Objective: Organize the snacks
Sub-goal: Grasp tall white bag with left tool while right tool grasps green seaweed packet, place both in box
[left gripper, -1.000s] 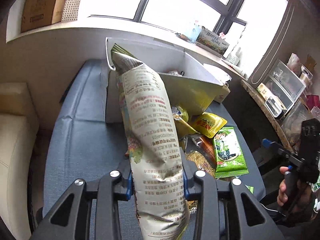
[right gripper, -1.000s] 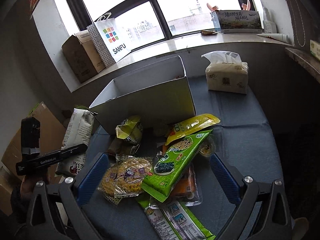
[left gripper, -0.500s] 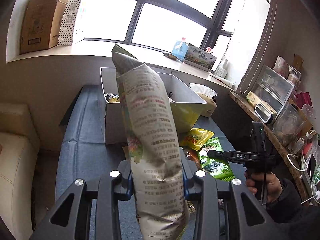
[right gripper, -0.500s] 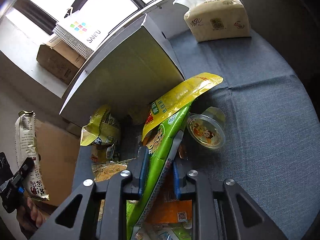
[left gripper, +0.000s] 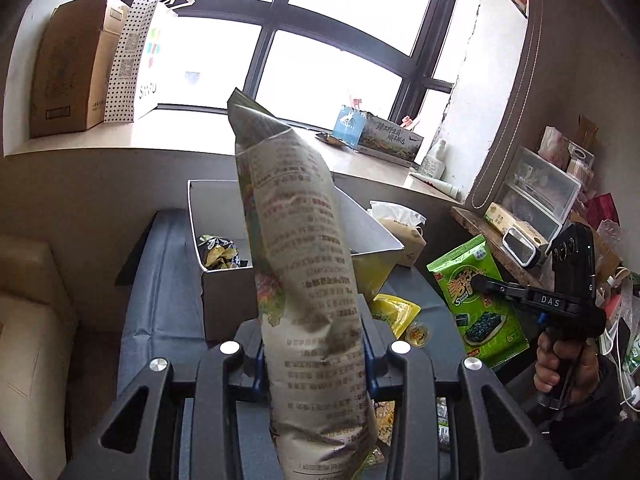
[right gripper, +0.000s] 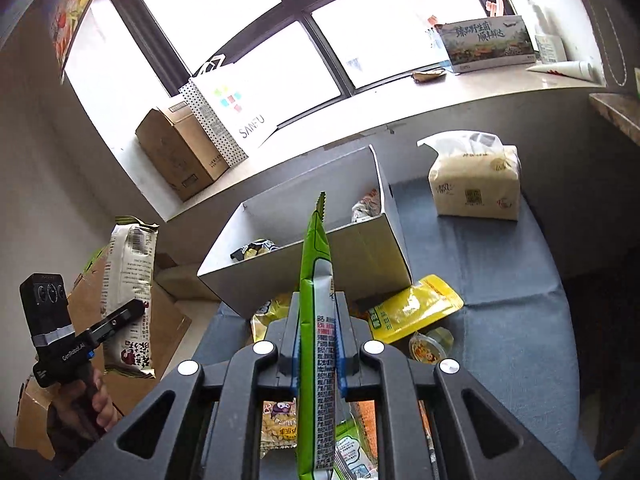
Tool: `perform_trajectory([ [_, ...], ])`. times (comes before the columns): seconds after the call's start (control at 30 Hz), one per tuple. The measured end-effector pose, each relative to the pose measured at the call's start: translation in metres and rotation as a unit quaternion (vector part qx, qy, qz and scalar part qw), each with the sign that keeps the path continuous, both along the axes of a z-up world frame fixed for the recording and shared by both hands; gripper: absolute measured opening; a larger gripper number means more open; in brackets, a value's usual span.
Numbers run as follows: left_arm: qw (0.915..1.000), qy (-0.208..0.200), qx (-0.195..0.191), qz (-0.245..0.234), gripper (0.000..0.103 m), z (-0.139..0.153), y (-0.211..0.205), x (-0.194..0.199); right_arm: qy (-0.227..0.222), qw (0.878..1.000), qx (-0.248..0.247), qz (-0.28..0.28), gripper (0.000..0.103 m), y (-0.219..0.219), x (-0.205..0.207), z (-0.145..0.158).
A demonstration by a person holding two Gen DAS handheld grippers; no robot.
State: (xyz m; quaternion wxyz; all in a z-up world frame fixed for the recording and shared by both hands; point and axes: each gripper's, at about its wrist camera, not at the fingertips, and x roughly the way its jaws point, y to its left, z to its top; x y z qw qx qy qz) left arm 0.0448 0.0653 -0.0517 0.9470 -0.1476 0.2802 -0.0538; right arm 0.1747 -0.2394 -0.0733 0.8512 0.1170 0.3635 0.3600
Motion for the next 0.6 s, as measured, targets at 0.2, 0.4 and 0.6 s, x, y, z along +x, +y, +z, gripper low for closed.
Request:
perform_trajectory([
  [0.2, 0.9998, -0.017, -0.003, -0.008, 0.039, 0.029, 0.008, 0.048, -0.03, 0.999, 0.011, 0.009, 0.013, 0.035, 0.04, 0.041],
  [0.4, 0.9999, 0.009, 0.003, 0.007, 0.038, 0.036, 0.024, 0.127, -0.033, 0.999, 0.007, 0.004, 0.013, 0.085, 0.108, 0.063],
  [0.6, 0.9972, 0.072, 0.009, 0.016, 0.039, 0.001, 0.034, 0.198, -0.012, 1.0, -0.011, 0.006, 0.013, 0.131, 0.162, 0.049],
])
